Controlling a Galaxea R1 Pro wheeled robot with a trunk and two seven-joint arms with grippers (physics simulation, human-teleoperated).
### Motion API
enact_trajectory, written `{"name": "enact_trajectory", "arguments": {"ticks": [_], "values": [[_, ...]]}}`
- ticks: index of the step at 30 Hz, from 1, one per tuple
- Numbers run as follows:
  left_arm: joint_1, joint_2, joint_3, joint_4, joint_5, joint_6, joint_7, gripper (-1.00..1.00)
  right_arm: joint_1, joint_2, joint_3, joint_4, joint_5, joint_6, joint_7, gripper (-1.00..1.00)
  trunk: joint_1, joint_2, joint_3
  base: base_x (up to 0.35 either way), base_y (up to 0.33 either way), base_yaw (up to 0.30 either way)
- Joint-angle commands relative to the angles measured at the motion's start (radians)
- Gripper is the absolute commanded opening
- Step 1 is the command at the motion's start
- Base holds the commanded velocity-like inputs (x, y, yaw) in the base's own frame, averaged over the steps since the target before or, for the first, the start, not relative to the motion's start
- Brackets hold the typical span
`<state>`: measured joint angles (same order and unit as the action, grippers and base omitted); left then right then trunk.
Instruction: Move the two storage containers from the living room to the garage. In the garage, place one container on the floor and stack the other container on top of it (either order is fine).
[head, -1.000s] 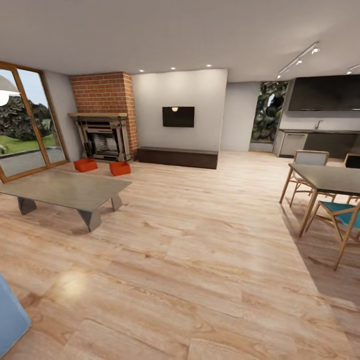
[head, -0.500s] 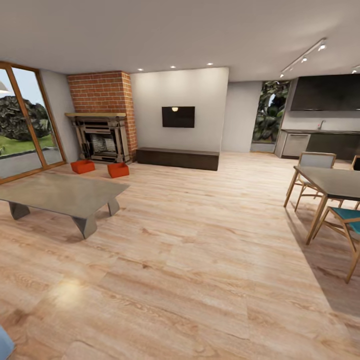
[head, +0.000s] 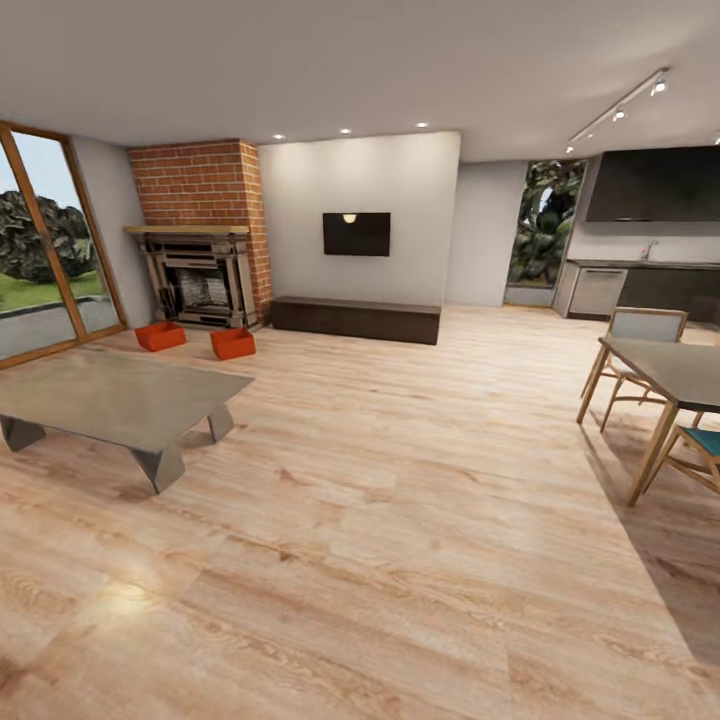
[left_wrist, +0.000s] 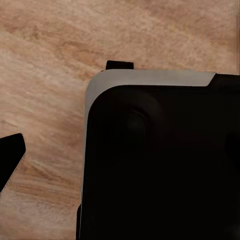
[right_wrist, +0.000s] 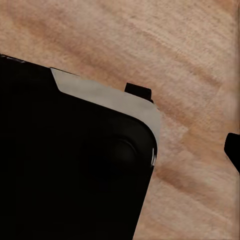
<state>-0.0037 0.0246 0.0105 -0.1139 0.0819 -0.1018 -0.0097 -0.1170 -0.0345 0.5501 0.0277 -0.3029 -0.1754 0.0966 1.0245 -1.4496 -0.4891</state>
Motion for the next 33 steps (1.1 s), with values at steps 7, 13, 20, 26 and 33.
{"name": "enact_trajectory", "arguments": {"ticks": [7,13,20,26,33], "values": [[0.0,0.0,0.0,0.0,0.008,-0.002,-0.001,1.0,-0.001,-0.002,0.007,0.003,-0.01,-0.005,0.006,1.0,0.001,0.0,-0.001,0.322,0.0,0.0],[0.0,0.0,0.0,0.0,0.009,-0.003,-0.001,1.0,-0.001,-0.001,0.007,0.003,-0.007,-0.002,0.006,1.0,0.001,0.0,-0.001,0.322,0.0,0.0],[0.001,0.0,0.0,0.0,0.007,-0.002,-0.001,1.0,-0.001,-0.002,0.008,0.003,-0.007,-0.001,0.006,1.0,0.001,0.0,-0.001,0.322,0.0,0.0],[0.0,0.0,0.0,0.001,0.007,-0.002,-0.001,1.0,-0.001,-0.003,0.007,0.003,-0.007,-0.001,0.006,1.0,0.001,0.0,-0.001,0.322,0.0,0.0],[0.0,0.0,0.0,0.001,0.007,-0.002,-0.001,1.0,-0.001,-0.004,0.007,0.003,-0.007,-0.001,0.006,1.0,0.001,0.0,-0.001,0.322,0.0,0.0]]}}
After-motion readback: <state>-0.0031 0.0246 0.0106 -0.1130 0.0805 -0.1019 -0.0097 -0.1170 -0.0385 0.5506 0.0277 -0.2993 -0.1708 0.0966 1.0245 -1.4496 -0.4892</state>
